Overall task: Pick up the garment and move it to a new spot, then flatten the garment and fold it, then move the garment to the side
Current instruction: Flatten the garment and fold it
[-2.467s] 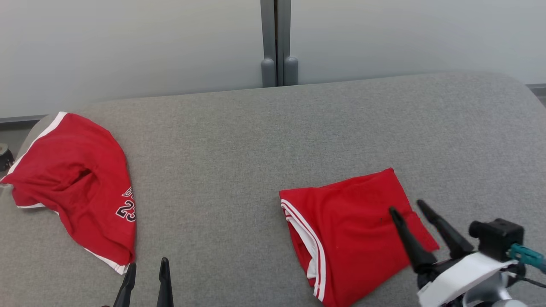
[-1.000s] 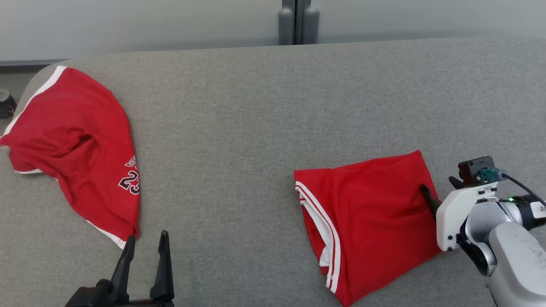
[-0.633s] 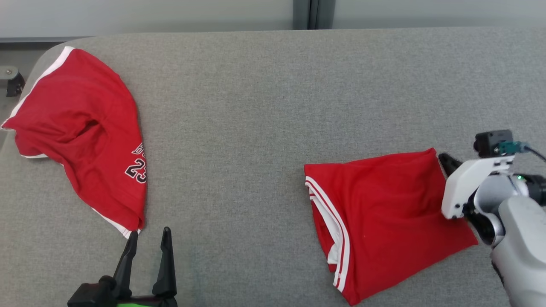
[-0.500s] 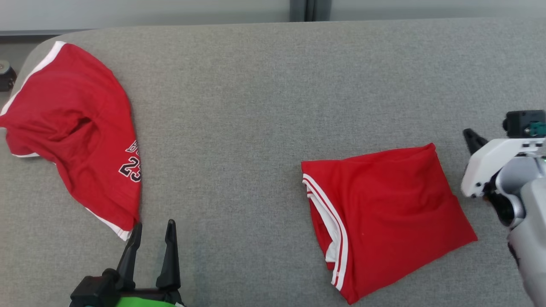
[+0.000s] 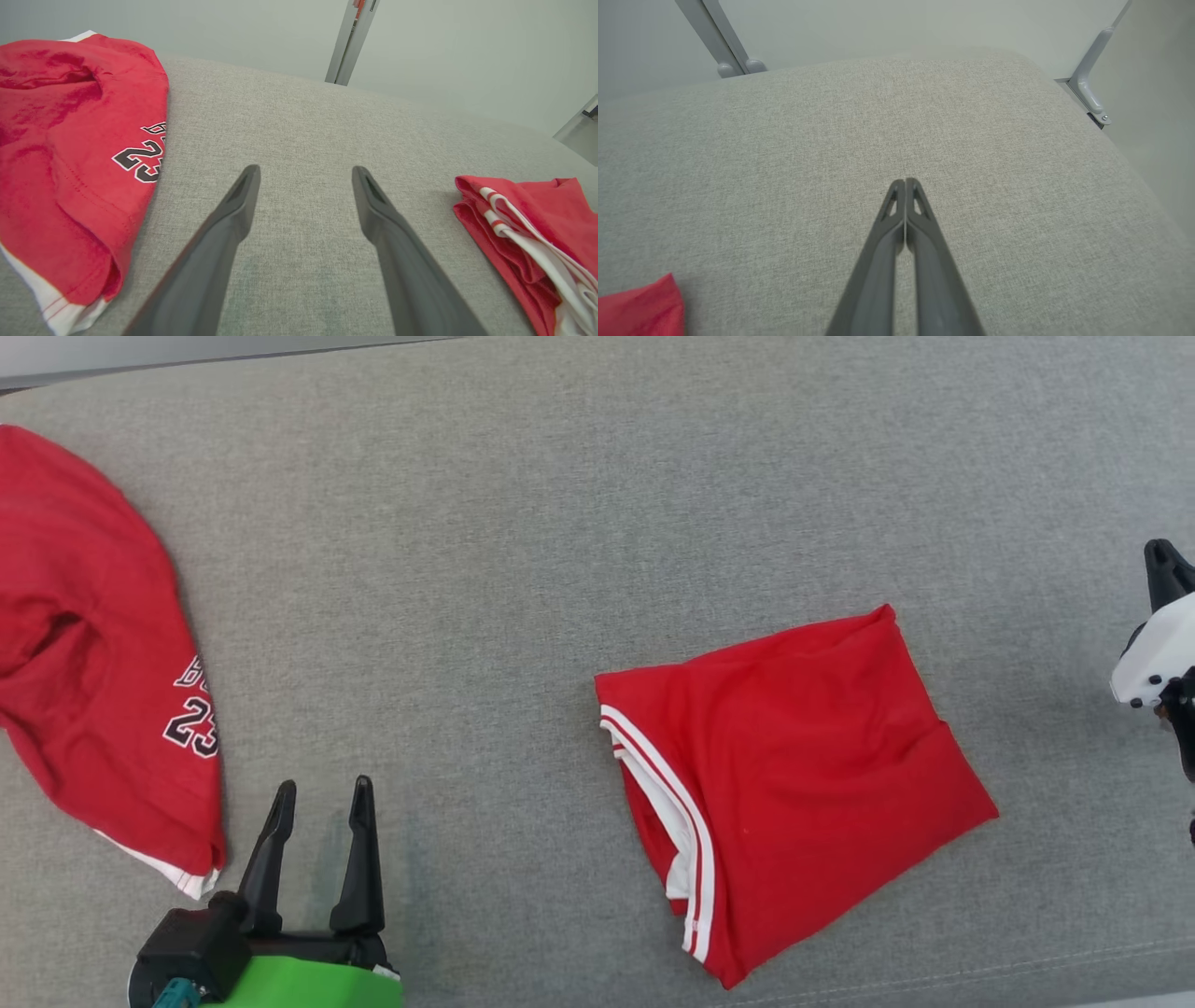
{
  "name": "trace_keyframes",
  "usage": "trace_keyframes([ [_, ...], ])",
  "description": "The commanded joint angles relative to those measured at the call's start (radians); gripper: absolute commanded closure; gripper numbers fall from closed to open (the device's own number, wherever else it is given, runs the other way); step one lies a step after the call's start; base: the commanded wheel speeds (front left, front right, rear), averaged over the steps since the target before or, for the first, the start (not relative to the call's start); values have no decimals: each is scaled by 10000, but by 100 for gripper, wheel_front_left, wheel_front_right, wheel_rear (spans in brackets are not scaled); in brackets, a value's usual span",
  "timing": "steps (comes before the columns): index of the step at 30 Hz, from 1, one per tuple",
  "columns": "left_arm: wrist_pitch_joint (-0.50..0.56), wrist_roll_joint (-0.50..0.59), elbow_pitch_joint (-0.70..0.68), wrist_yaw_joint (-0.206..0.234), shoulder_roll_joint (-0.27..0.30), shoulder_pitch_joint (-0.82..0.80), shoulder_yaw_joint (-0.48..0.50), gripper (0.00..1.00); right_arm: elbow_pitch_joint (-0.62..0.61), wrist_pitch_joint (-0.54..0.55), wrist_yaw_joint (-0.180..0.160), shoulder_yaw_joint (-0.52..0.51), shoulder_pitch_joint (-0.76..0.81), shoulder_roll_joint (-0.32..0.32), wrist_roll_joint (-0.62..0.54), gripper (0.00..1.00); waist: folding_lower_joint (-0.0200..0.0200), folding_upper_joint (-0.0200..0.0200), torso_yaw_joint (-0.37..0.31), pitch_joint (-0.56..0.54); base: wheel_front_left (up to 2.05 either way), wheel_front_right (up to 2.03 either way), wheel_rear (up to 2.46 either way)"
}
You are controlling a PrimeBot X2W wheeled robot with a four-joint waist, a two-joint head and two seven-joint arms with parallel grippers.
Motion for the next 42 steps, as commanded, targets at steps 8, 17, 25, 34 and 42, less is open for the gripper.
trace_keyframes([
  [8,-28,36,72,-33,60,197,139,0,-1026,-1277,-12,306,699,280,-273,0,-1,-1,40,-548,0,0,0],
  [17,-28,55,174,-33,-23,851,398,0,-2435,-3531,-12,734,2470,700,-736,0,-1,-1,761,-1896,0,0,0],
  [25,-28,-5,116,-33,-37,1652,704,0,-3399,-4316,-15,1466,4780,1354,-916,0,-1,-1,1152,-2899,0,0,0],
  [34,-28,-97,36,-33,-38,1943,963,0,-3769,-4367,-13,1830,6292,1974,-1201,0,-1,-1,1228,-3030,0,0,0],
  [42,-28,-180,14,-29,-39,1872,981,0,-3602,-4371,-13,1784,6132,2202,-1177,0,-1,-1,1061,-2878,0,0,0],
])
